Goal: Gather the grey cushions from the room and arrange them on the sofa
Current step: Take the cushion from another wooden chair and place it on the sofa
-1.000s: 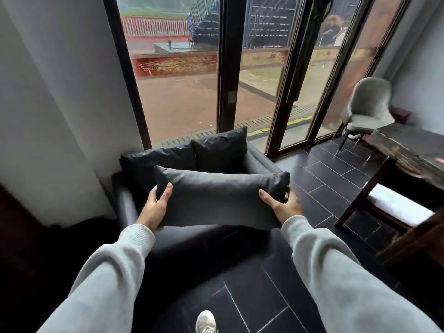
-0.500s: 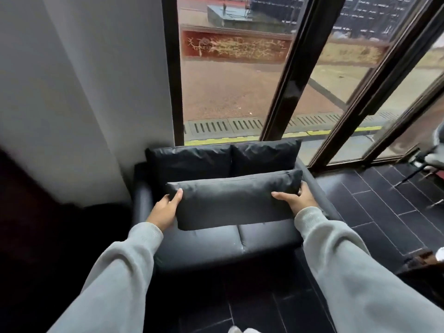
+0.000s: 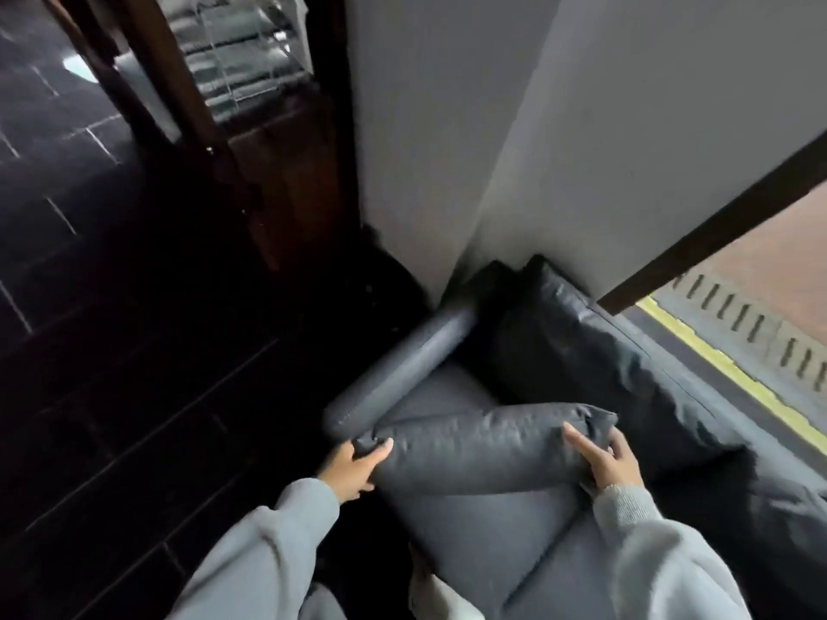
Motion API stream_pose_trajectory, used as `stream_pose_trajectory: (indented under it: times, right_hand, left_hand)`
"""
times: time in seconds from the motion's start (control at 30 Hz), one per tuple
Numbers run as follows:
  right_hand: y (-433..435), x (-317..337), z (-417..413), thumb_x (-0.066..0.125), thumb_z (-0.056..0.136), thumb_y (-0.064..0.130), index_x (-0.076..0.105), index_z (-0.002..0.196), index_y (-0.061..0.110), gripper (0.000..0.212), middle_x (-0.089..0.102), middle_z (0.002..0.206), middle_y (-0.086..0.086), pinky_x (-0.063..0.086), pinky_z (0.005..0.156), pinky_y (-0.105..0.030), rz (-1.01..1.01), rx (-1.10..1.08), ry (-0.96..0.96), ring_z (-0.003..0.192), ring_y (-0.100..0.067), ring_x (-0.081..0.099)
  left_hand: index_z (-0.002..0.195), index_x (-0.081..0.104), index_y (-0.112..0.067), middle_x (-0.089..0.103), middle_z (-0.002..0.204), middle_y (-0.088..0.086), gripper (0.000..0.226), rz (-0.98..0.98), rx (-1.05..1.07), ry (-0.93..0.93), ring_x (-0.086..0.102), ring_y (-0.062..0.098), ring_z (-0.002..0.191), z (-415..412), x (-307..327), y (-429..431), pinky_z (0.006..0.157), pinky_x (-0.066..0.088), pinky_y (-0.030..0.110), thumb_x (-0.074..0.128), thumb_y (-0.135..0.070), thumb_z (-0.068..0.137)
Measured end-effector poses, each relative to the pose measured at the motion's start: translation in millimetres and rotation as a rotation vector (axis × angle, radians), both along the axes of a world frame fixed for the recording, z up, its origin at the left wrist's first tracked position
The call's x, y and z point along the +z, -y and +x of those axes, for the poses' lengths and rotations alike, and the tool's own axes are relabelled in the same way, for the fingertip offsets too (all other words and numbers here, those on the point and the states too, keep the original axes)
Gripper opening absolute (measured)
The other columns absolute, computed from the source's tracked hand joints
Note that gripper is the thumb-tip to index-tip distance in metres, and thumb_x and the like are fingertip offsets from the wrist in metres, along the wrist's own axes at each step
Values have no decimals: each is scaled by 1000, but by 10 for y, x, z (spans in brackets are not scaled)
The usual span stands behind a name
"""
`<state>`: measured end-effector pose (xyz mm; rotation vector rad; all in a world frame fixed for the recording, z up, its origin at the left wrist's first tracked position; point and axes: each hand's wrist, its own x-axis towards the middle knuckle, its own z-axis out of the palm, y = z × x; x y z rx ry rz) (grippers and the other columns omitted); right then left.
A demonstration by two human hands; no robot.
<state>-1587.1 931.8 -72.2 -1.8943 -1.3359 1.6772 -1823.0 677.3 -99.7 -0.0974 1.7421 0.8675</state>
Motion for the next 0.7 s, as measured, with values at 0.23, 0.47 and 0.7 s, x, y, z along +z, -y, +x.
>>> stream_pose_trajectory:
  times: [0.23,0.47,0.7]
  right_hand:
    - [-677,-1310,-801,89,79,5,70,110,1,36,66,93,-10,55,77,-28,-39,308,34,86,-19,60]
    - [-1189,-2438,-1507,88,76,8,73,106,14,34,75,100,-7,57,97,-53,2,479,-23,91,-21,69]
    - [-1367,-3014,-1791,89,53,42,73,111,24,63,80,107,-1,59,98,-52,45,517,45,104,-26,75]
  left_hand:
    - [107,63,-23,71,110,6,29,-136,552,80,69,29,94,323,-1056,-41,84,56,41,82,-33,88]
    - [127,59,-20,71,112,6,37,-116,715,-5,73,24,102,324,-1899,-423,73,58,30,76,-28,95]
    - [105,69,-20,78,105,8,16,-182,615,-170,79,23,81,215,-2281,-632,84,62,36,79,-26,93]
